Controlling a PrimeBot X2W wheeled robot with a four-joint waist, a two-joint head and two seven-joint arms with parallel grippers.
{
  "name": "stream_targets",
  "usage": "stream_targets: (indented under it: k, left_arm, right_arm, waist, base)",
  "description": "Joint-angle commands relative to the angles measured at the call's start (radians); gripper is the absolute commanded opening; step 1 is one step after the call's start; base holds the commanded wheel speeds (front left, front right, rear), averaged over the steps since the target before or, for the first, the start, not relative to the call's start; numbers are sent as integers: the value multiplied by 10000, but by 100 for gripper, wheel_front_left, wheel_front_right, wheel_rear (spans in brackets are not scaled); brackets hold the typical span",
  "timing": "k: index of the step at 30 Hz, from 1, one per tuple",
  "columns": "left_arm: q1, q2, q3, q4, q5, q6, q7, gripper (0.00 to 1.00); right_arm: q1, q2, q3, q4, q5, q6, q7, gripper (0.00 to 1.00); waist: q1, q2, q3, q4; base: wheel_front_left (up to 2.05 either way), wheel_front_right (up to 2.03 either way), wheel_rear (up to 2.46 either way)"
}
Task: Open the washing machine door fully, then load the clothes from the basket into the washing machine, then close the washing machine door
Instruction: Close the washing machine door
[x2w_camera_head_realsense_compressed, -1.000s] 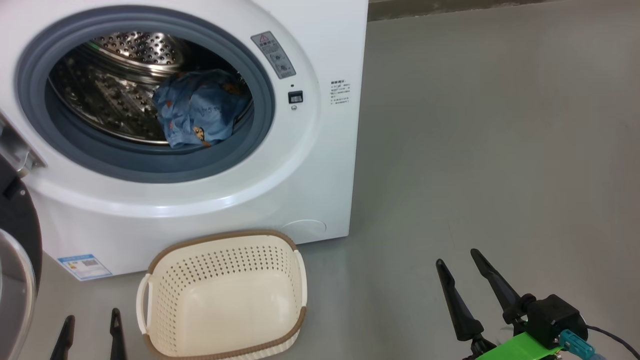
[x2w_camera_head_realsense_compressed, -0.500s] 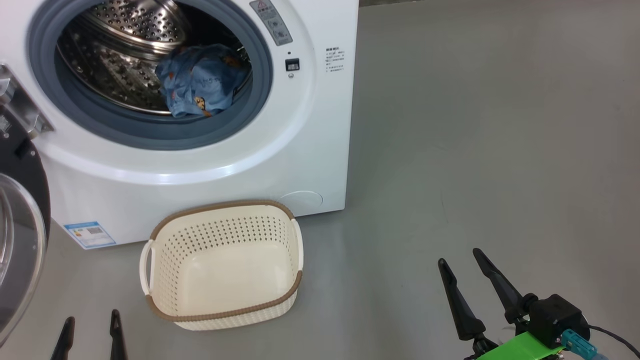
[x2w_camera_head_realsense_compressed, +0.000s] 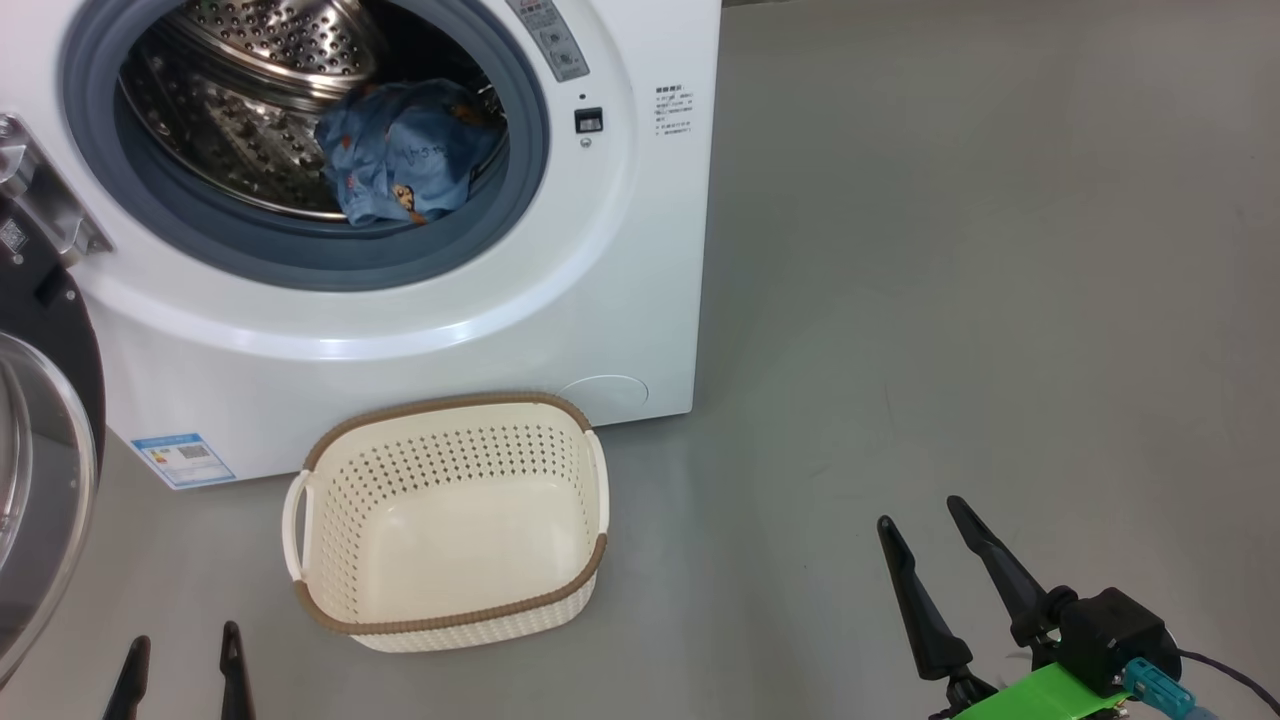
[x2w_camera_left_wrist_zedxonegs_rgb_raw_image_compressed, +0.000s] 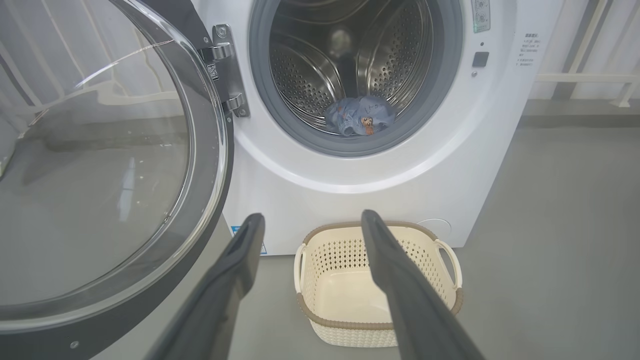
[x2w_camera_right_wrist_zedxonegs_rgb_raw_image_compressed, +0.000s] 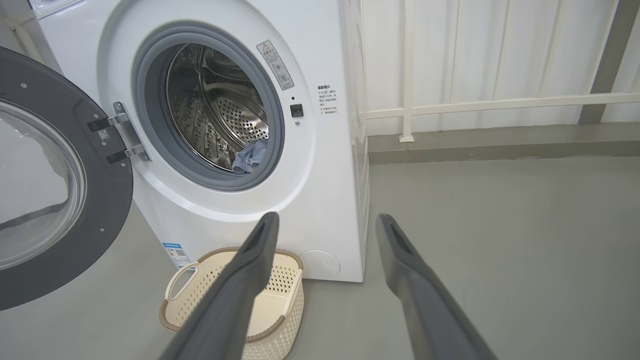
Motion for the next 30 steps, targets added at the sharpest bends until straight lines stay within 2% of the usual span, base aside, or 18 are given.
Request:
stream_targets:
  k: [1,15,30]
  left_arm:
    - [-520,110,380,-207,68,81,-64,100]
    - [-484,-20,467,-341,163,76,-65,100]
    - [-330,-230,558,-305,243,16,-66,100]
  right_arm:
    - [-116,-53,183,-261,-25,16,-46,100]
    - [-121,-46,194,-294,-130,16,-46,100]
    - [-92,-184,355,-252,-121,16,-46,100]
  waist:
    - [0,0,-3,6]
    - [0,0,-19,380]
    - [0,0,-293,1702]
  base:
    - [0,0,0]
    - [0,0,0]
    - [0,0,0]
